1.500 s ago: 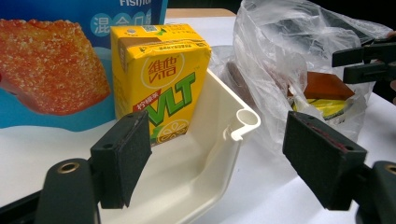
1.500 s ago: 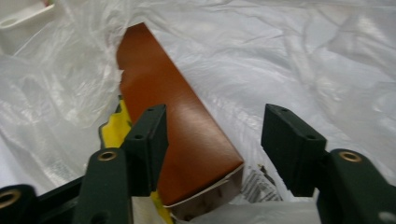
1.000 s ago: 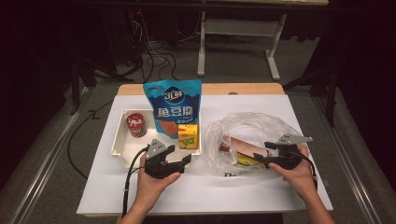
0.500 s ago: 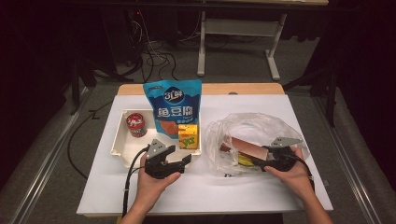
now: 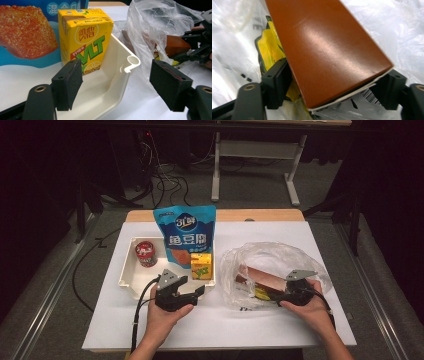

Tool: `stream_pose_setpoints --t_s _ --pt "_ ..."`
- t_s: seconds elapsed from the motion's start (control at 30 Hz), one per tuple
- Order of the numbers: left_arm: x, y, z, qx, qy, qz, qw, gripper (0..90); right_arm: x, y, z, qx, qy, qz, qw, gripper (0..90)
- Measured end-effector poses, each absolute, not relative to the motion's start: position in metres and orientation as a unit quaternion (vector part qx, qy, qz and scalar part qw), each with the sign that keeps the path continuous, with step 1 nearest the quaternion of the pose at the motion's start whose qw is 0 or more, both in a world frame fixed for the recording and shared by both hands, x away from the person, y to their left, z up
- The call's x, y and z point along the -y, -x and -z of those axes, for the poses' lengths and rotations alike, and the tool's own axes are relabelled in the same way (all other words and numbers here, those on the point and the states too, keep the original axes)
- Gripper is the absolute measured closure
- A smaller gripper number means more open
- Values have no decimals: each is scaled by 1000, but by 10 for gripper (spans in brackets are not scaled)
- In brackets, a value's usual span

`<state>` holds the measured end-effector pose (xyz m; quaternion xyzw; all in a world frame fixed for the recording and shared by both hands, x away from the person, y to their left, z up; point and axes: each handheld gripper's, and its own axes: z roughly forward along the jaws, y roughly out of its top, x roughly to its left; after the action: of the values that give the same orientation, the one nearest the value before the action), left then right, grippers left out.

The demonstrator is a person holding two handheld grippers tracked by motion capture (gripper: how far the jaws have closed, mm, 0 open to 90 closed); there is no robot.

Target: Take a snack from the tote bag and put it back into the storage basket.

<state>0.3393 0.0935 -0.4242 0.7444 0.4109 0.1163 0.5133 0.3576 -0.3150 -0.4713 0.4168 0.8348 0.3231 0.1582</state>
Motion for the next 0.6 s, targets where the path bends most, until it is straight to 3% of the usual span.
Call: stream_pose_setpoints --t_s 0.23,0.4,0.6 --pt "-94 -339 424 -411 -744 -116 514 271 330 -348 449 -813 -413 -375 165 199" --pt "-93 -339 424 -410 -745 -116 513 273 335 -348 446 -808 -405 -393 171 305" --pt "-93 -339 425 -410 -745 -115 513 277 332 -354 451 -812 -397 -395 166 303"
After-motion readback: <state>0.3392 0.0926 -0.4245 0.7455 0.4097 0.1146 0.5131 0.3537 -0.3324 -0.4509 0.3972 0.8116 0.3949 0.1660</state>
